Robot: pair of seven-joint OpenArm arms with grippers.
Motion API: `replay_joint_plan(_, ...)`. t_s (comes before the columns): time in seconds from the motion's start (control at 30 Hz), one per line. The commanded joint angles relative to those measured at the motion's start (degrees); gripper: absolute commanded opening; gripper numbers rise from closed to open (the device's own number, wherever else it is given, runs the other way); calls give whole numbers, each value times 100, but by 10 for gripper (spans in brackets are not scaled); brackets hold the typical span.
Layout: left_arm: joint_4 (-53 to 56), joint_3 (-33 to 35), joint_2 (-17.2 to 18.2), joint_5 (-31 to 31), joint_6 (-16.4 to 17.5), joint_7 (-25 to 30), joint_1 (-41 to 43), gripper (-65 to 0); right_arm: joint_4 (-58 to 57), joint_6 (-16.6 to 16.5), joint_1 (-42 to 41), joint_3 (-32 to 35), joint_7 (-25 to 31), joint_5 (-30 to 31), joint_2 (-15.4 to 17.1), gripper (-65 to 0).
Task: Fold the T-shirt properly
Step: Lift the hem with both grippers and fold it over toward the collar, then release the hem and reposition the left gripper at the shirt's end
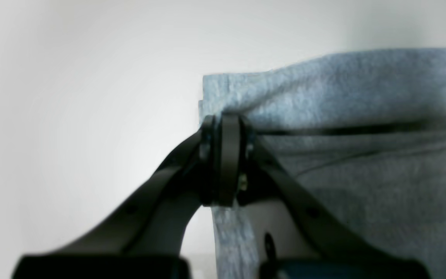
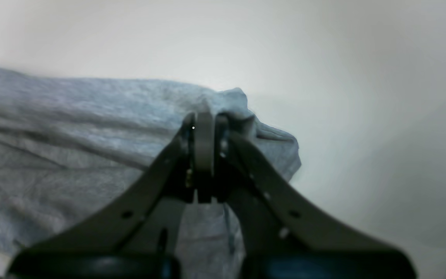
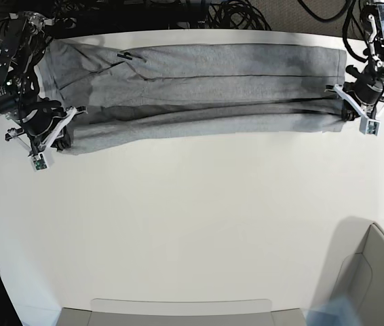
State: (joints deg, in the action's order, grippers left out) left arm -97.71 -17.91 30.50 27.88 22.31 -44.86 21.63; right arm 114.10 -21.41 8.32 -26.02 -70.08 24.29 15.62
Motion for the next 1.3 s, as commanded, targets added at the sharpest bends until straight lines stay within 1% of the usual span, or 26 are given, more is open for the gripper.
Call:
replay_joint_plan(0.0, -123, -59, 110, -14, -11, 104, 48, -650, 154, -140, -10, -101, 59, 37, 52, -650)
replay_joint_plan(0.07, -176, -68, 110, -14, -11, 104, 110, -650, 181, -307, 105, -259, 59, 37, 34, -650)
replay_joint_plan(0.13, -202, -68, 110, -14, -11, 104, 171, -650, 181, -387, 166, -400, 59, 37, 25, -650)
replay_joint_plan(0.23, -211, -68, 110, -14, -11, 104, 277, -650, 225, -395, 324, -514, 59, 37, 52, -650)
replay_joint_plan(0.53, -229, -77, 110, -14, -11, 104, 672, -650, 348, -395, 905, -514, 59, 45, 69, -650)
replay_joint_plan(0.67, -440, -77, 102, -14, -11, 104, 769, -650, 357, -395, 1124, -523, 59, 467, 78, -650)
replay_joint_plan(0.73, -537, -77, 102, -14, -11, 104, 795, -650, 374, -395, 1239, -523, 59, 670, 166, -650)
replay_joint_plan(0.8, -537, -77, 84, -14, -11, 104, 795, -650, 374, -395, 1344, -523, 59, 740, 175, -650)
replay_joint_plan(1.1, -475, -68, 66, -23, -11, 104, 1006, -650, 339, -369, 1661, -523, 85, 705, 157, -650)
replay_joint_plan(1.27, -326, -68, 66, -23, -11, 104, 1094, -650, 339, -360, 1757, -514, 85, 168, 131, -650)
